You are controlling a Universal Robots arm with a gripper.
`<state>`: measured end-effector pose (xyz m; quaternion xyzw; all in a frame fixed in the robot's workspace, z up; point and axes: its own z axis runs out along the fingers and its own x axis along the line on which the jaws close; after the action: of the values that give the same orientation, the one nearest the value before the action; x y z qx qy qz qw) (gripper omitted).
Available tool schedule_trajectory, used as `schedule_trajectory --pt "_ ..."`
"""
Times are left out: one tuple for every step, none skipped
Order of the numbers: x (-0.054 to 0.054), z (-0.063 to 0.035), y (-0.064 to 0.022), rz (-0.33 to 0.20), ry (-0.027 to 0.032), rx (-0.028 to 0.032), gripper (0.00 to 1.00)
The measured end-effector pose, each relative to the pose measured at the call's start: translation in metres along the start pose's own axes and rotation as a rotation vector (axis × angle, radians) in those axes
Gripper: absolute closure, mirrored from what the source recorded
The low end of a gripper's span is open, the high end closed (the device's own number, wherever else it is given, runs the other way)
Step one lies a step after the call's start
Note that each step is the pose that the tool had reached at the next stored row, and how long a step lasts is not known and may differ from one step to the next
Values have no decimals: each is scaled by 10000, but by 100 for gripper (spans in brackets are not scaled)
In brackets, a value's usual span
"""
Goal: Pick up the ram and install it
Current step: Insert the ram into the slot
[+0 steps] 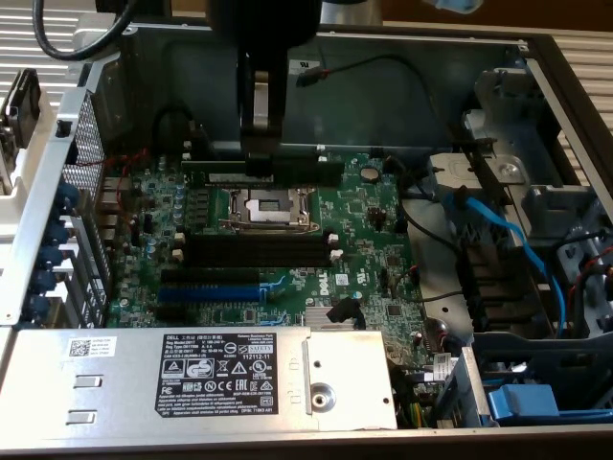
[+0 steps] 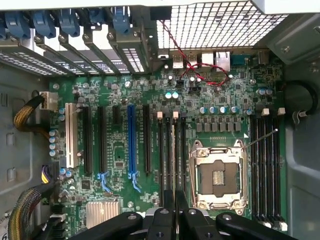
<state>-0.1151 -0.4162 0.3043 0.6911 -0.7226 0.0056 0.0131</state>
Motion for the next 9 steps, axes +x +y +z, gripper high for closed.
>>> schedule_trajectory --pt "11 16 -1 -1 -13 -2 87" --pt "23 31 -1 -1 -41 -3 87" --pt "35 40 -2 -1 -79 -5 87" --pt "54 44 -3 -2 -137 -7 87" --pt "74 47 -3 -2 -206 -9 87" --pt "93 47 -5 -4 -309 -14 87" --pt "112 47 -5 -5 -448 -21 87" --pt "128 49 -6 -7 -597 -28 87" --pt "137 50 -7 -8 -672 -41 87"
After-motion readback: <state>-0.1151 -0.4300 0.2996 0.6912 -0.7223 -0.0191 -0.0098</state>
